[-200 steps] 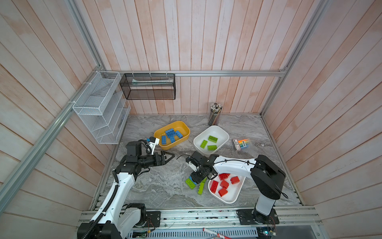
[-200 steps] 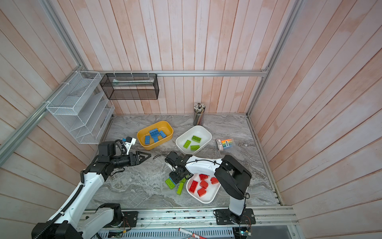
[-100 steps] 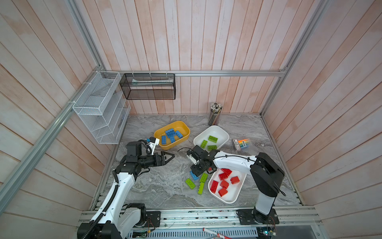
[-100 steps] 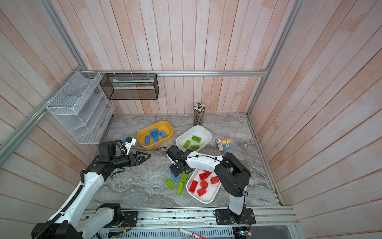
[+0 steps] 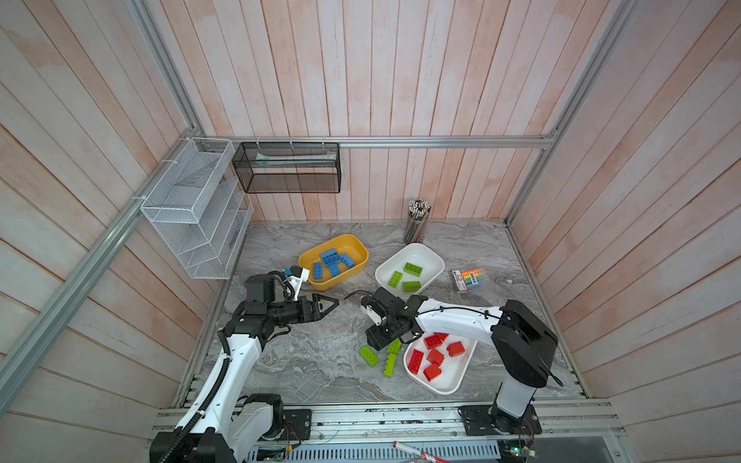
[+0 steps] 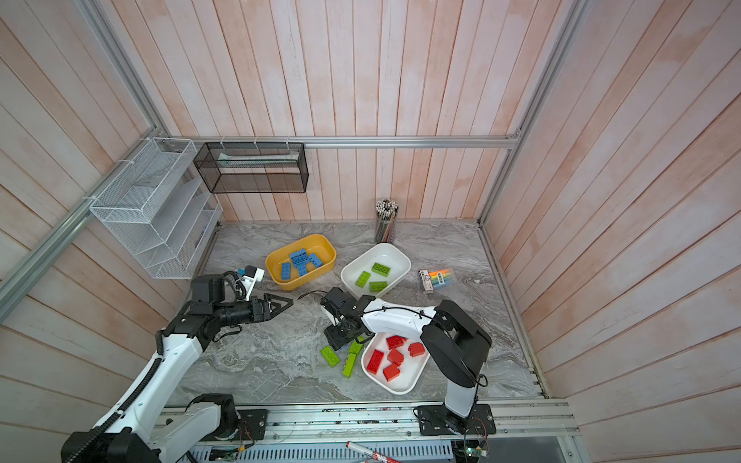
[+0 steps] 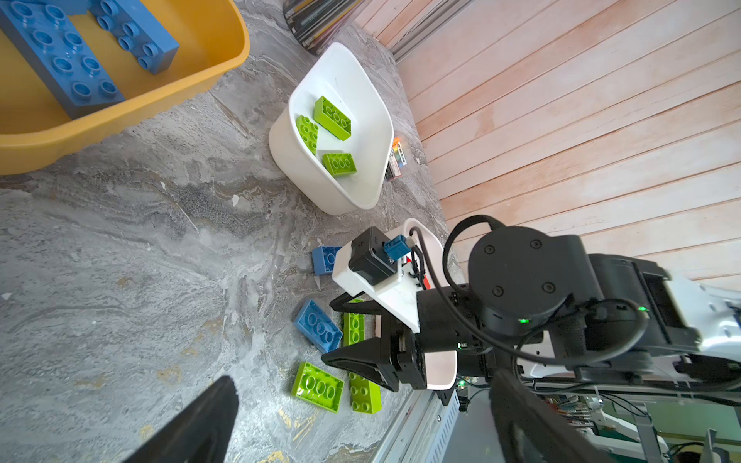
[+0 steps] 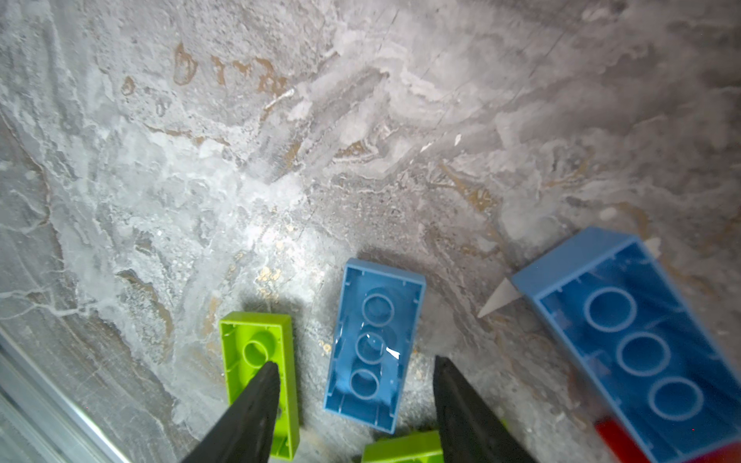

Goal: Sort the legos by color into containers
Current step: 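Return the right gripper to the pile and grasp a blue brick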

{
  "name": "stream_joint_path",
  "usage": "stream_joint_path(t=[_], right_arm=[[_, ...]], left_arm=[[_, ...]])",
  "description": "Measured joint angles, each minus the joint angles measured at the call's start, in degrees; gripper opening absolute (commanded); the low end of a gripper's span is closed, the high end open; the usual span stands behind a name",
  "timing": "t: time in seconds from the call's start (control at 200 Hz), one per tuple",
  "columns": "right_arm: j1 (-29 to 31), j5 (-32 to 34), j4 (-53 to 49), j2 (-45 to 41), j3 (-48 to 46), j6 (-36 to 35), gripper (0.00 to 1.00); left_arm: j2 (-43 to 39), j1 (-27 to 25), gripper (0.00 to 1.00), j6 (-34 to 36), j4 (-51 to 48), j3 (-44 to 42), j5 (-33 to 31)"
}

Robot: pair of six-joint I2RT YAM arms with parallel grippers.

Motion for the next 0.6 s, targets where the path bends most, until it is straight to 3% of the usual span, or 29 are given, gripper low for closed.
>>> stream_joint_path(t=[0.325, 0.535, 0.6], right_arm=[[1.3, 3.7, -0.6, 3.0, 0.3, 0.6, 0.49], [1.7, 6.9, -2.1, 3.5, 1.2, 1.0, 0.27], [1.8, 7.9, -3.2, 3.6, 1.8, 0.8, 0.24]], left_arm=[[0.0, 0.0, 1.00, 0.1, -0.4, 0.0, 0.0], [0.0, 0.0, 1.00, 0.2, -0.4, 0.0, 0.0], [0.0, 0.0, 1.00, 0.2, -0.4, 0.0, 0.0]])
